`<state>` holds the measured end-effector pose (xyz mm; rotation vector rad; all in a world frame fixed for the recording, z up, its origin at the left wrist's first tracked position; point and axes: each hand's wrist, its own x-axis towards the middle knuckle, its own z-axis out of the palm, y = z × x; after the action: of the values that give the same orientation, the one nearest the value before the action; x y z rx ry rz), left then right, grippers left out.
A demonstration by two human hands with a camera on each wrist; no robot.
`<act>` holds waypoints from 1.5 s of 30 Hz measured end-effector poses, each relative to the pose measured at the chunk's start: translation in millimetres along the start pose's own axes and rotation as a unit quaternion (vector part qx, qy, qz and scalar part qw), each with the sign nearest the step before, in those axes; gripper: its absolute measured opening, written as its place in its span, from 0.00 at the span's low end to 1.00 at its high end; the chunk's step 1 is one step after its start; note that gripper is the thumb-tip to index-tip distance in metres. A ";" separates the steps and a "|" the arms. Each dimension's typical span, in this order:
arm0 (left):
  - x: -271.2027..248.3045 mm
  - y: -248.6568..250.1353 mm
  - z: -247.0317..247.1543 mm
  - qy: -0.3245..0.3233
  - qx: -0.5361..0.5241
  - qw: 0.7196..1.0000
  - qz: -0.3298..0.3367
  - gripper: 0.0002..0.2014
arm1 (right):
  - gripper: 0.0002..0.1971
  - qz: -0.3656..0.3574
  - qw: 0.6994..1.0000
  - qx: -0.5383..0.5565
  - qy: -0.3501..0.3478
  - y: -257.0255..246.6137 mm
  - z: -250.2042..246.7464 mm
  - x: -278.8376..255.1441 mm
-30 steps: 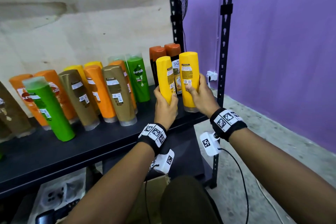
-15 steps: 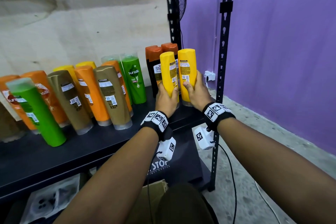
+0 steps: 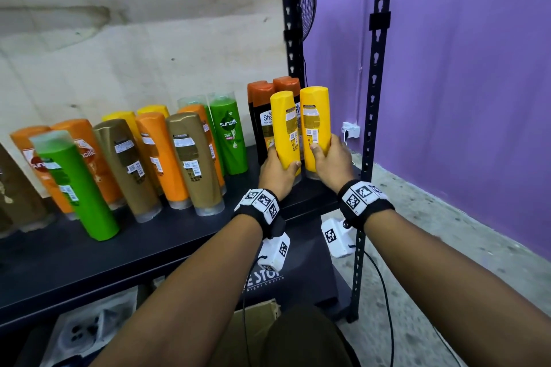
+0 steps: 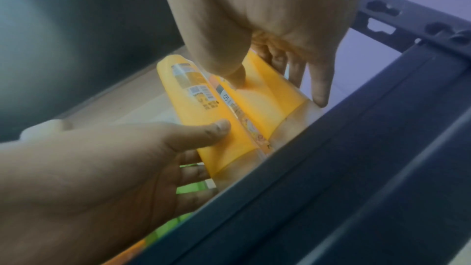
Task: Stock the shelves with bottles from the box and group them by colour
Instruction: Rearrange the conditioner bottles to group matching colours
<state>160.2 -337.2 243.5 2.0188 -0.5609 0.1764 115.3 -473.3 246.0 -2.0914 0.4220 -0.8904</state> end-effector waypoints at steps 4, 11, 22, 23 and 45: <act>-11.9 -6.2 -0.1 -0.018 0.066 0.997 -0.035 0.29 | 0.24 0.004 0.997 -0.068 0.019 -0.9 -7.9 -9.7; -30.5 -4.8 -21.1 0.012 0.095 0.994 -0.045 0.15 | 0.10 -0.027 0.994 -0.104 0.019 -7.3 -16.6 -29.2; -70.8 -20.7 -86.8 0.047 0.217 0.974 -0.041 0.15 | 0.11 -0.106 0.975 -0.168 -0.097 -52.5 12.3 -55.3; -74.7 -23.6 -93.9 0.056 0.212 0.975 -0.042 0.15 | 0.12 -0.111 0.974 -0.170 -0.104 -57.8 17.1 -57.9; -80.8 -63.9 -152.6 0.160 0.100 0.980 -0.055 0.35 | 0.15 -0.158 0.951 -0.194 -0.183 -102.7 93.0 -79.0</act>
<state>134.7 -154.8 240.1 2.1516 -0.2347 0.4981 126.4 -314.3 251.5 -2.6771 0.0648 -0.6008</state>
